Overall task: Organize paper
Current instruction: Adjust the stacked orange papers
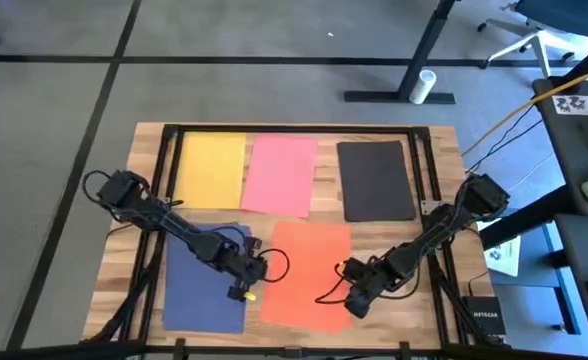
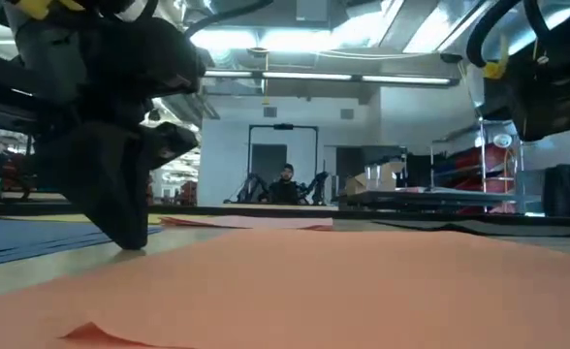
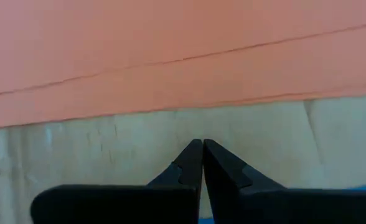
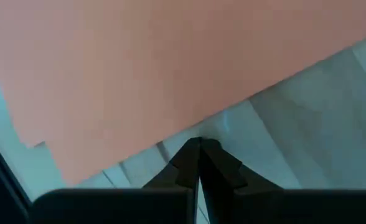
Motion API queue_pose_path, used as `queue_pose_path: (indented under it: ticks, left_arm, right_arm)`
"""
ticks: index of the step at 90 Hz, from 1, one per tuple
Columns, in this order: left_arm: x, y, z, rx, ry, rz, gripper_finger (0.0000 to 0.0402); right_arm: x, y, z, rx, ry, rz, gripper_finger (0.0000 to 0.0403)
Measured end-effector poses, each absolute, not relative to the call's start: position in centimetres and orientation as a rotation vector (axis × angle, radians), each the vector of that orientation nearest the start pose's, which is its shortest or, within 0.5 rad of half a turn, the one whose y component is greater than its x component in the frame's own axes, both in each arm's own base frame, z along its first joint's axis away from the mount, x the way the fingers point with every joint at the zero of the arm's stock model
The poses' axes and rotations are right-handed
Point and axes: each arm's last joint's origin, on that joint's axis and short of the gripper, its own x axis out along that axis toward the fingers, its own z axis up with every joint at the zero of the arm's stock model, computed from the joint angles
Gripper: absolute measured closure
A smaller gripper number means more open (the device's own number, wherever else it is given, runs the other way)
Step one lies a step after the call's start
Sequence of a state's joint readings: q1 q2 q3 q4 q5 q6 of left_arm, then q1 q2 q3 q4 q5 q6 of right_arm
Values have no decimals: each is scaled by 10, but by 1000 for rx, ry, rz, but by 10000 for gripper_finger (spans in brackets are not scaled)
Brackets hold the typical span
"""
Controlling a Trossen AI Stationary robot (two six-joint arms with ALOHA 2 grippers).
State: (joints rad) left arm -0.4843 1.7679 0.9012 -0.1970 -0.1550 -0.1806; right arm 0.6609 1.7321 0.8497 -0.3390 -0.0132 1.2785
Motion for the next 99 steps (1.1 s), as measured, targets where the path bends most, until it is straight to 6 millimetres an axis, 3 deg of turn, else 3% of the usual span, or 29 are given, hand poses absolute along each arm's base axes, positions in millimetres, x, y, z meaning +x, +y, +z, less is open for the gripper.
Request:
queue_pose_path:
  ticks: [32, 99]
  left_arm:
    - [296, -150, 122, 135, 990, -206, 401]
    - [297, -152, 125, 111, 961, -205, 401]
  right_arm:
    - [243, 178, 122, 723, 1289, -219, 403]
    - [255, 182, 128, 756, 1181, -150, 403]
